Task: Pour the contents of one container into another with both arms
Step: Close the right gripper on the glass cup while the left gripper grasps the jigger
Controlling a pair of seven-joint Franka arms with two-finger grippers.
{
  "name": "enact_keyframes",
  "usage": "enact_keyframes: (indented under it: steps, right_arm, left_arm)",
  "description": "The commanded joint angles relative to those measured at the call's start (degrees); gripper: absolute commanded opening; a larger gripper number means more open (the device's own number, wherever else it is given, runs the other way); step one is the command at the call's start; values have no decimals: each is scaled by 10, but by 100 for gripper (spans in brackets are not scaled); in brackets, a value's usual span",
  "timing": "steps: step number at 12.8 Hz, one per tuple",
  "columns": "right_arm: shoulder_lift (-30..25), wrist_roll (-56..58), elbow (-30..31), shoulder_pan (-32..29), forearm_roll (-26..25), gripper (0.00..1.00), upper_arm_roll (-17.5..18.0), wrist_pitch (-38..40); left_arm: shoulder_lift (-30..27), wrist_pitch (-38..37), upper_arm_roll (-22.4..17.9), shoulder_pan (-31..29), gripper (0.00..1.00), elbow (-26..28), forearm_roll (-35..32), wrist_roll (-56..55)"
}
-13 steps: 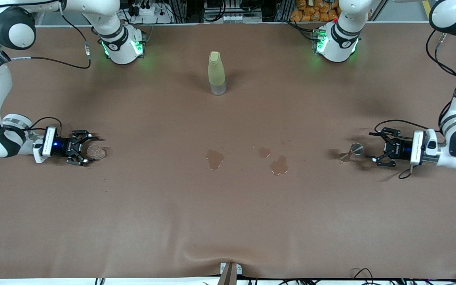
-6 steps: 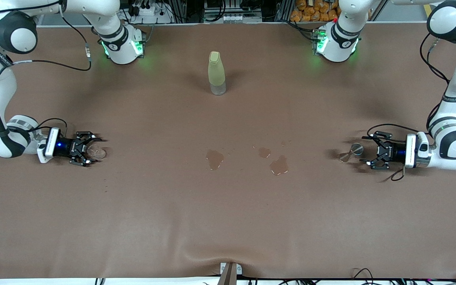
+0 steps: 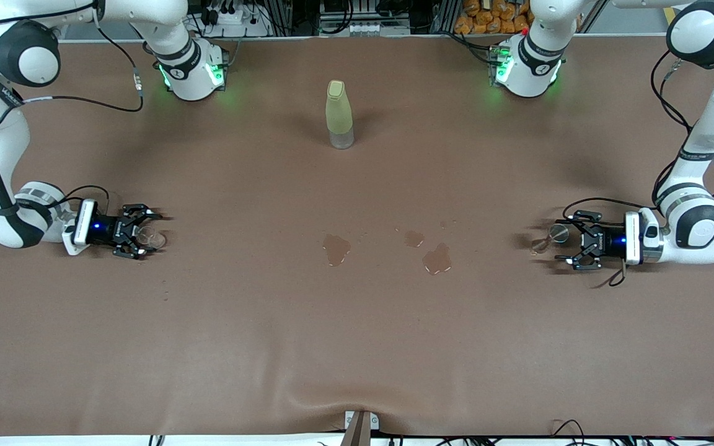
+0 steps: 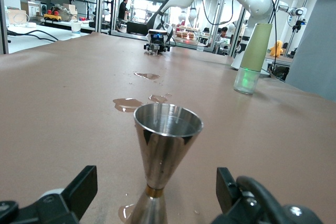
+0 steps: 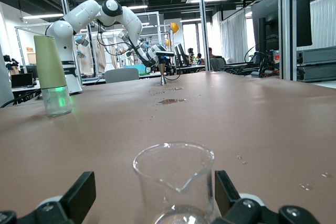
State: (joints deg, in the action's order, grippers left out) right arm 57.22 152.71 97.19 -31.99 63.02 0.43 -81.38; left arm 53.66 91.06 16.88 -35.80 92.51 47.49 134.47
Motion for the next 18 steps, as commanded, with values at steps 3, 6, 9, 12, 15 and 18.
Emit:
enact_keyframes:
  steps: [3,6,9,12,15,18]
  right_arm:
    - [12,13,-13,-2,11,74,5,7]
    - [12,4,-22,-1,11,50,5,8]
    - [9,-20,-24,-1,11,31,7,16]
    - [4,-30,-24,3,11,21,7,21]
    - [-4,-45,-24,6,11,18,12,21]
    - [-3,-44,-24,7,11,16,13,22]
  left_arm:
    - [-3,17,1,-1,96,13,15,19]
    - [-2,27,1,-1,78,19,17,19]
    - [-3,32,1,4,70,27,25,25]
    - [-6,33,1,4,61,28,25,27]
    - [-7,36,1,4,53,28,23,28]
    - [-7,37,1,5,46,28,23,30]
